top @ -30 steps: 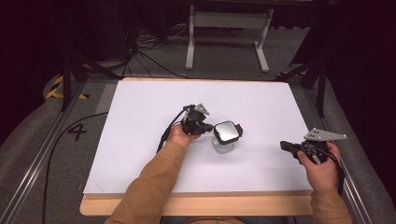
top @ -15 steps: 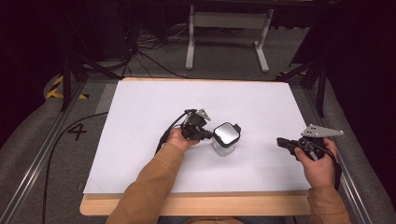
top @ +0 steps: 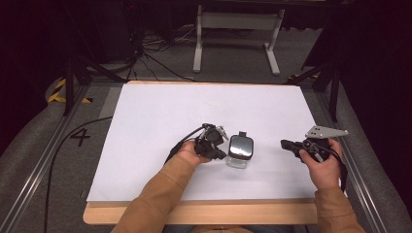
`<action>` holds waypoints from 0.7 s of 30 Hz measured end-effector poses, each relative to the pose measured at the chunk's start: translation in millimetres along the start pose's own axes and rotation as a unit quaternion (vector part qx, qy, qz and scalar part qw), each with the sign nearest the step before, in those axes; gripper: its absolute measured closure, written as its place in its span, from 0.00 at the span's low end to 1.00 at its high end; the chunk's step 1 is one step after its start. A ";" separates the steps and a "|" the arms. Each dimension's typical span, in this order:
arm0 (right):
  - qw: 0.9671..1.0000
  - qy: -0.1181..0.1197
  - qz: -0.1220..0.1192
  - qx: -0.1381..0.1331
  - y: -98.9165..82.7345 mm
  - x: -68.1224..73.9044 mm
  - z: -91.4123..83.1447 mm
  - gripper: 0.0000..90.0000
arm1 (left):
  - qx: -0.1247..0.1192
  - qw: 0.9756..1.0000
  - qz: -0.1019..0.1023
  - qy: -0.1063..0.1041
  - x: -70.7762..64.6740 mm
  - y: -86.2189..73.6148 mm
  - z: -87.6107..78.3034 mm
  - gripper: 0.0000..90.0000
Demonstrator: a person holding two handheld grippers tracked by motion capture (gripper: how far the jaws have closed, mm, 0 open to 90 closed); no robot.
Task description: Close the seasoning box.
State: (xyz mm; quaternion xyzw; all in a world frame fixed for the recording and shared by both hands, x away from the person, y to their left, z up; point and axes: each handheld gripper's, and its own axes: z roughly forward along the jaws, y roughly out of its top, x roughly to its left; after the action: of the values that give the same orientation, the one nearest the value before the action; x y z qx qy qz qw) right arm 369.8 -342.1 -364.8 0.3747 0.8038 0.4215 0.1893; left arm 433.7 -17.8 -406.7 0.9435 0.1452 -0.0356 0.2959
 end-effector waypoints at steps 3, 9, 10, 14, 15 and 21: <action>1.000 0.000 -0.003 -0.001 1.4 -0.3 0.3 1.00 | 0.000 1.000 0.012 -0.001 -7.4 3.1 2.9 1.00; 1.000 0.003 -0.003 -0.005 6.6 -1.6 1.5 0.99 | -0.028 0.999 -0.004 0.035 -5.4 -5.0 -25.1 0.98; 1.000 0.003 -0.003 -0.008 8.1 -2.3 1.5 0.97 | -0.044 0.998 -0.015 0.041 -4.5 -8.2 -34.7 0.96; 1.000 0.001 -0.003 -0.014 15.3 -6.7 1.8 0.95 | -0.092 0.993 -0.036 0.065 -4.4 -21.6 -66.1 0.93; 1.000 0.001 0.000 -0.020 20.2 -9.9 2.6 0.93 | -0.108 0.990 -0.050 0.081 -6.6 -31.9 -83.6 0.90; 1.000 -0.021 -0.006 -0.008 29.2 -17.8 8.6 0.89 | -0.137 0.978 -0.092 0.127 -4.7 -59.9 -113.4 0.87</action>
State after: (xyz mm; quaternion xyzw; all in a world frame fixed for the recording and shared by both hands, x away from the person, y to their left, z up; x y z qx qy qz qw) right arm 399.6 -340.4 -346.0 0.3765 0.7986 0.4191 0.2117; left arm 409.5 92.3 -345.5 0.8735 0.2713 0.0777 0.3966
